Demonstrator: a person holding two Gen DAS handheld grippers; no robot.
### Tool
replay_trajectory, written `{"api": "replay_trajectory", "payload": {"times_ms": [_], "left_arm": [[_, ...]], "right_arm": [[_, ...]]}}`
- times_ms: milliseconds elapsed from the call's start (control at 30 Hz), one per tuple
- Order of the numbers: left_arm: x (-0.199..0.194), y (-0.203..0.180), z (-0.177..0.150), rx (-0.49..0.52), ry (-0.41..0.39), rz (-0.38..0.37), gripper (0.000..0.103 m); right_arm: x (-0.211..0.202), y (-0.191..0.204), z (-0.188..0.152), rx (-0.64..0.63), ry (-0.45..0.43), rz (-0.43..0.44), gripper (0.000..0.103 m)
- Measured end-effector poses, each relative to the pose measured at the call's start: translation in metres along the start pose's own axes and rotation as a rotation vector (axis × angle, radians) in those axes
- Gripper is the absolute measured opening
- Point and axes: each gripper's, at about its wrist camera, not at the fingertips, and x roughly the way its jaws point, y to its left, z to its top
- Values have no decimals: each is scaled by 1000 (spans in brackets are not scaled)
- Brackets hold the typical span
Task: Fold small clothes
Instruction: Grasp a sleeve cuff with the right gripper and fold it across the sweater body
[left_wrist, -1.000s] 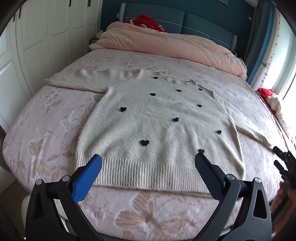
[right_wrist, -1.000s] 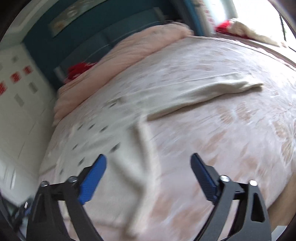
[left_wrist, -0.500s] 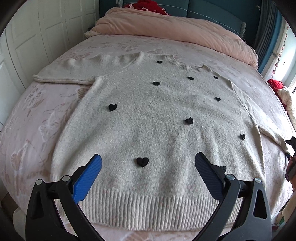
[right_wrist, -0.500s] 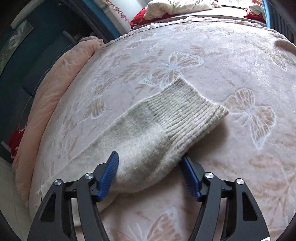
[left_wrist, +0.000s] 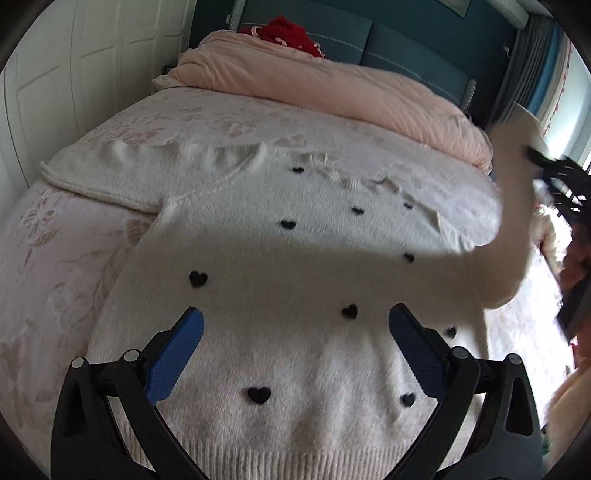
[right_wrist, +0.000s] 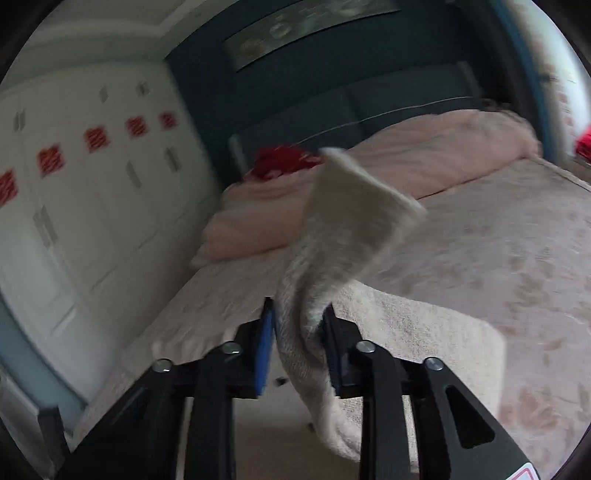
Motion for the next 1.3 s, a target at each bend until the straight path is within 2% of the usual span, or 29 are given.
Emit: {"api": "replay_trajectory", "payload": {"times_ms": [33, 67, 133, 233, 333, 400, 500, 567, 600, 633, 667, 700, 733, 767, 833, 867, 900, 1000, 1067, 1133, 1167, 1200, 1233, 1267, 1300], "left_arm": [[0, 2, 5, -11, -2, -19, 98], [2, 5, 12, -23, 2, -35, 98], [9, 12, 24, -42, 13, -66, 98], [36, 23, 45, -73, 63, -130, 98], [84, 30, 64, -110, 124, -145, 98], [120, 34, 74, -175, 176, -152, 98], [160, 38, 83, -281, 192, -160, 97], [181, 38, 87, -331, 219, -179, 83], [191, 38, 88, -352, 240, -194, 58], [198, 38, 88, -362, 256, -197, 35], [203, 37, 91, -363, 258, -179, 26], [203, 36, 94, -353, 244, -161, 12], [201, 36, 98, -342, 221, -163, 11], [192, 34, 105, -317, 174, -188, 11], [172, 30, 115, -255, 83, -190, 11], [171, 30, 115, -242, 71, -180, 12], [175, 31, 113, -232, 82, -167, 12], [211, 38, 90, -233, 214, -120, 13], [201, 48, 81, -277, 171, -179, 15], [186, 61, 80, -335, 163, -226, 32], [170, 76, 81, -376, 131, -236, 37], [157, 90, 84, -403, 93, -234, 48], [144, 110, 88, -427, 52, -225, 60], [128, 137, 92, -457, 3, -188, 66], [117, 158, 98, -479, -28, -150, 73]], "right_arm": [[24, 27, -13, -71, 48, 3, 51], [44, 49, -31, -153, 87, -31, 51], [57, 62, -56, -232, 123, -75, 51], [39, 33, -94, -154, 154, -155, 53], [17, -12, -124, -71, 225, -305, 56], [10, -32, -139, -62, 281, -395, 57], [15, -57, -151, -69, 345, -453, 57], [25, -71, -154, -47, 380, -456, 57], [29, -70, -156, -39, 383, -451, 57], [36, -75, -155, -29, 391, -444, 51], [42, -79, -152, -14, 395, -446, 40], [46, -80, -147, 4, 388, -436, 20], [44, -83, -138, 45, 353, -411, 19], [37, -82, -131, 69, 310, -395, 18], [20, -83, -118, 117, 215, -379, 18], [16, -88, -119, 132, 203, -383, 18], [21, -94, -124, 144, 223, -396, 18], [46, -118, -162, 177, 378, -462, 21], [34, -109, -160, 170, 346, -478, 27], [19, -98, -154, 166, 315, -488, 27], [7, -87, -152, 149, 292, -482, 28], [-2, -79, -152, 130, 277, -479, 30], [-11, -68, -153, 110, 266, -475, 37], [-21, -56, -157, 93, 260, -463, 43], [-27, -47, -162, 83, 260, -449, 44]]}}
